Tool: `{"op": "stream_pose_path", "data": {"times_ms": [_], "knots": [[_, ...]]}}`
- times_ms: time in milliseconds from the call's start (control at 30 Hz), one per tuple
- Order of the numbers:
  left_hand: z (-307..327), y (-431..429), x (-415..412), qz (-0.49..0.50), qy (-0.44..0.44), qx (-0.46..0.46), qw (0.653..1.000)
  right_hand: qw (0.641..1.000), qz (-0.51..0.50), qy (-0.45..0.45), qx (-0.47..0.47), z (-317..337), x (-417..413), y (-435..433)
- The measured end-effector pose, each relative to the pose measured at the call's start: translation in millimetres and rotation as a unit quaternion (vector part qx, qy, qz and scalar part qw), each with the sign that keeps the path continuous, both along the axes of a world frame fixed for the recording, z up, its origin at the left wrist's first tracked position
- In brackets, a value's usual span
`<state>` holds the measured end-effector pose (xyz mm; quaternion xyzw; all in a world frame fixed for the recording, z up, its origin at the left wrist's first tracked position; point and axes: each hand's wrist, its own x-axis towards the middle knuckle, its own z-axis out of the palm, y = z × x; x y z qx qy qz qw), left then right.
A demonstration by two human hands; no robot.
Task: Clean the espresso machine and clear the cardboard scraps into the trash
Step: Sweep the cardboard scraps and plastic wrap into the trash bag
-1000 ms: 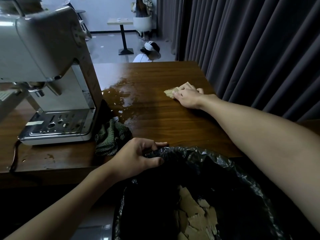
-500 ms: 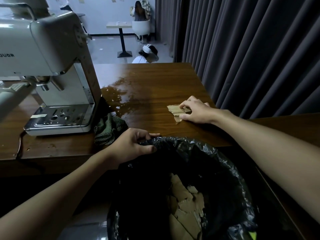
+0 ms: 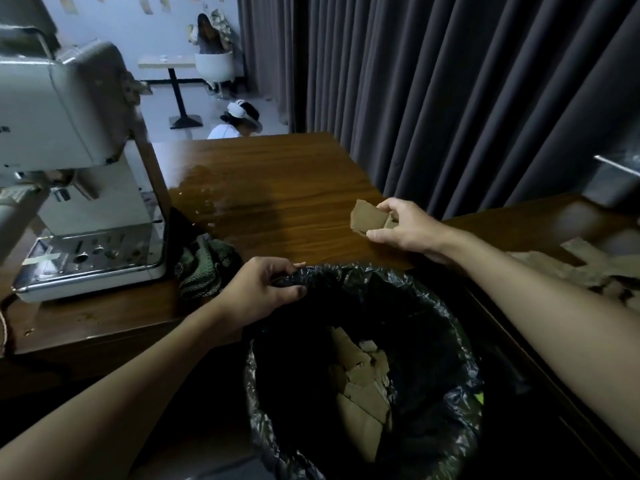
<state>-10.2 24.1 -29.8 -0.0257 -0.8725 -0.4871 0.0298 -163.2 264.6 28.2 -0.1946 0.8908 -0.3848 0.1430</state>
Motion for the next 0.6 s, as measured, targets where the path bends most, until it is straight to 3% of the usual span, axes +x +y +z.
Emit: {"op": "stream_pose_path", "data": {"times_ms": [167, 300, 433, 600], "knots": [[8.2, 5.5, -3.2, -0.034, -0.012, 0.001, 0.999, 0.997, 0.025, -0.042, -0.062, 31.5, 73.4, 28.9], [26.0, 19.5, -21.4, -0.089, 0.009, -0.050, 0.995, 0.990, 0.074, -0.004, 0.123, 46.0, 130.0, 48.4], [44.5, 51.5, -34.6, -0.158, 0.035, -0.053, 0.985, 0.988, -0.053, 0.104, 0.101, 39.9, 159.5, 78.8], [61.9, 103.2, -30.6, -0.262, 0.022, -0.003, 0.965, 0.983, -0.123, 0.065, 0.119, 23.9, 180.7, 118.4]]}}
